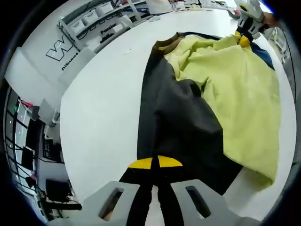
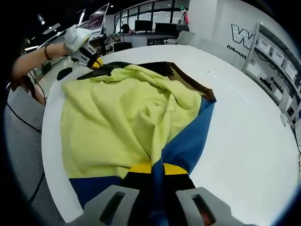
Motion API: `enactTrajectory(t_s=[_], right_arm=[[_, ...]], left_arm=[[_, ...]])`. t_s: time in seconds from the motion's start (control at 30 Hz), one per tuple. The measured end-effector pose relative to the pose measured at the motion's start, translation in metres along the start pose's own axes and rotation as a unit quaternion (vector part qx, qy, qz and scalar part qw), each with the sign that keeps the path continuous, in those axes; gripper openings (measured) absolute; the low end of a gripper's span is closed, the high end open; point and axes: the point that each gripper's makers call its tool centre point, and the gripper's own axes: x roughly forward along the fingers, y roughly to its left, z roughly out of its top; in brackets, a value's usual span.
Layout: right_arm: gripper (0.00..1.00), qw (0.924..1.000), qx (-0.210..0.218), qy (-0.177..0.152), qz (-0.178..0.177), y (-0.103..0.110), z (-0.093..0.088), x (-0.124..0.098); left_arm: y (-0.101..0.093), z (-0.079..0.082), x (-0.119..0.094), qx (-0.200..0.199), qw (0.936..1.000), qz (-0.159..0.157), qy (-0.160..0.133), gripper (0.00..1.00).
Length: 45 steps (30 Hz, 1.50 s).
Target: Fold the garment on the visible template until the final outline fits inside the template.
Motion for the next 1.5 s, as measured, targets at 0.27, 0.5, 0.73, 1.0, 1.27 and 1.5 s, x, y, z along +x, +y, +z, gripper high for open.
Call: enactTrajectory(t_s=[0.27,0.5,0.73,1.0,1.27,1.5], right_arm=[[0.00,1.0000,-0.004,0.005,0.005,-0.001,-0.002,-0.001],[0.00,0.9992,-0.037,0.012,0.007,-0.003,-0.004,-0.003],[0.00,0.9994,-0.032,0.014,0.006,-0.004,-0.007,-0.005],[0.00,0.9993,-0.033,0.017,0.008,-0.008,-0.010,-0.008],[0.00,0.9997,-0.017,0.011,0.013,-0.008,-0.013,-0.010],[0.16,0.9994,-0.022,-0.019,-0.018,-0.016,-0.002,-0.014]], left_arm=[[0.011,0.002,0.004,-0.003,0.9998,0.017,0.007,0.00],[0.016,0.003,0.005,-0.015,0.9997,0.019,0.006,0.00],[0.025,0.005,0.011,0.006,0.9994,0.033,0.011,0.00],[0.039,0.007,0.017,0.018,0.9990,0.034,0.021,0.00],[0.048,0.008,0.022,0.011,0.9985,0.049,0.021,0.00],[0.046,0.014,0.017,-0.065,0.9958,0.053,-0.035,0.01]])
